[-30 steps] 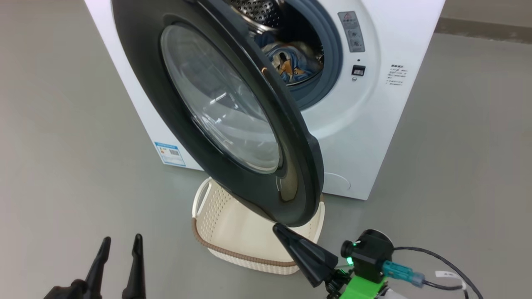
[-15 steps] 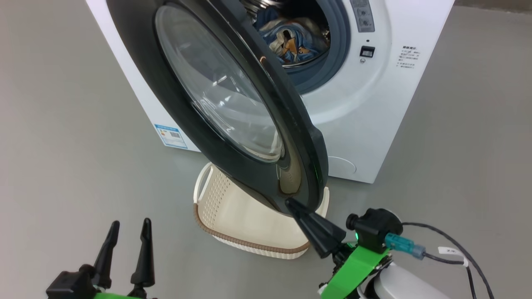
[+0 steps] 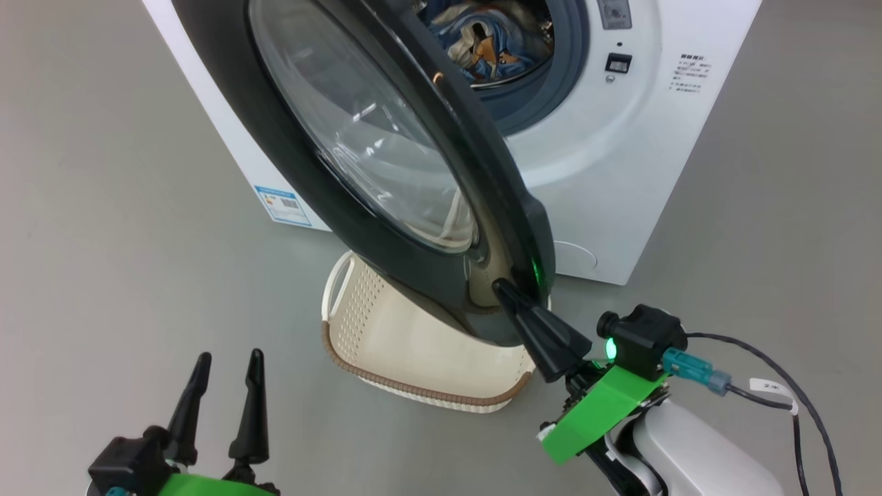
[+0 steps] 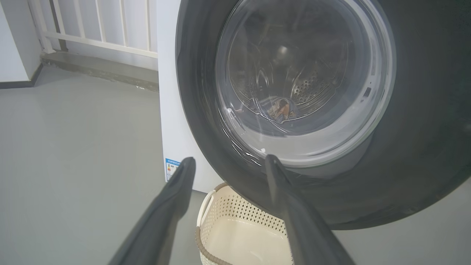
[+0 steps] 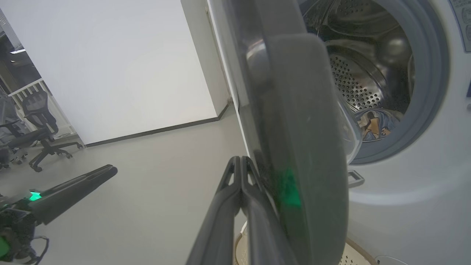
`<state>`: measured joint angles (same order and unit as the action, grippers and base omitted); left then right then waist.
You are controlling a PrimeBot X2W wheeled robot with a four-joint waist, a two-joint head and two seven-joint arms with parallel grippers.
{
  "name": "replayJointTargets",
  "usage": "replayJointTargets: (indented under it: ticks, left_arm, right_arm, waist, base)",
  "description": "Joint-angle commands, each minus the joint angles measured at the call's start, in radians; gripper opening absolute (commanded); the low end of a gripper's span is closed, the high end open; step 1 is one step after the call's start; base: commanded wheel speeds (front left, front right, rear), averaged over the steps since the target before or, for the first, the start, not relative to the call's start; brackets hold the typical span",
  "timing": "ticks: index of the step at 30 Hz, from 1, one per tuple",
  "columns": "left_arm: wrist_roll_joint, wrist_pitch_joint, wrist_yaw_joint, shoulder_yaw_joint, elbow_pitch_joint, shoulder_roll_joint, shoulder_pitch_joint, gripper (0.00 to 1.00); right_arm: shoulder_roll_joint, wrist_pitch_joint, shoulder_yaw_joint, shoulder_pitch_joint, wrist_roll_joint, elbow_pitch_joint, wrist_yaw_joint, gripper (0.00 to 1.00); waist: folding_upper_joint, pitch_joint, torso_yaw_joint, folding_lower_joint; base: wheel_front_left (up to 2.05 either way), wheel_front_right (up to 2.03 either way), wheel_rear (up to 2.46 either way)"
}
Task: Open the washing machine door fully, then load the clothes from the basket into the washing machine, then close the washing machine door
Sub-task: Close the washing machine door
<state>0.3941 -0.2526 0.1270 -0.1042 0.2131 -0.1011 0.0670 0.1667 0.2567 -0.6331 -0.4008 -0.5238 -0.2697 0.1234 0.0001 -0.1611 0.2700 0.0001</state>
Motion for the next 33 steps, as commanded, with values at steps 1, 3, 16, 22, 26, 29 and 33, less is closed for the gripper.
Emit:
replayJointTargets:
  ticks: [1, 3, 16, 22, 26, 29, 33]
  left_arm:
    - [-0.005, -0.009, 0.004, 0.029, -0.023, -0.009, 0.043, 1.00]
    - [-0.005, -0.009, 0.004, 0.026, -0.025, -0.007, 0.048, 1.00]
    - [-0.009, -0.009, 0.004, -0.016, -0.056, 0.019, 0.112, 1.00]
    - [-0.004, -0.009, 0.004, -0.045, -0.061, 0.031, 0.155, 1.00]
    - [0.001, -0.009, 0.004, -0.062, -0.064, 0.037, 0.179, 1.00]
    - [0.004, -0.009, 0.004, -0.073, -0.066, 0.040, 0.193, 1.00]
    - [0.007, -0.009, 0.004, -0.097, -0.068, 0.044, 0.214, 1.00]
  right_arm:
    - [-0.007, 0.005, 0.008, -0.026, 0.023, 0.026, 0.007, 0.00]
    - [-0.004, 0.005, 0.025, -0.032, 0.026, 0.030, 0.007, 0.00]
    - [0.039, 0.005, 0.168, -0.133, 0.046, 0.026, 0.007, 0.00]
    - [0.064, 0.005, 0.246, -0.196, 0.045, -0.002, 0.007, 0.00]
    - [0.075, 0.005, 0.282, -0.244, 0.046, -0.021, 0.007, 0.00]
    - [0.078, 0.005, 0.324, -0.277, 0.048, -0.035, 0.007, 0.00]
    - [0.084, 0.005, 0.373, -0.319, 0.052, -0.052, 0.007, 0.00]
  waist:
    - [-0.0001, -0.009, 0.002, -0.0001]
    - [-0.0001, -0.017, 0.002, -0.0001]
    - [-0.0001, -0.116, 0.025, -0.0001]
    - [-0.0001, -0.163, 0.054, -0.0001]
    - [-0.0001, -0.192, 0.075, -0.0001]
    - [-0.0001, -0.209, 0.091, -0.0001]
    - [-0.0001, -0.235, 0.117, -0.0001]
  base:
    - [0.00, 0.00, 0.00]
    - [0.00, 0.00, 0.00]
    - [0.00, 0.00, 0.00]
    - [0.00, 0.00, 0.00]
    - [0.00, 0.00, 0.00]
    - [0.00, 0.00, 0.00]
    - [0.00, 0.00, 0.00]
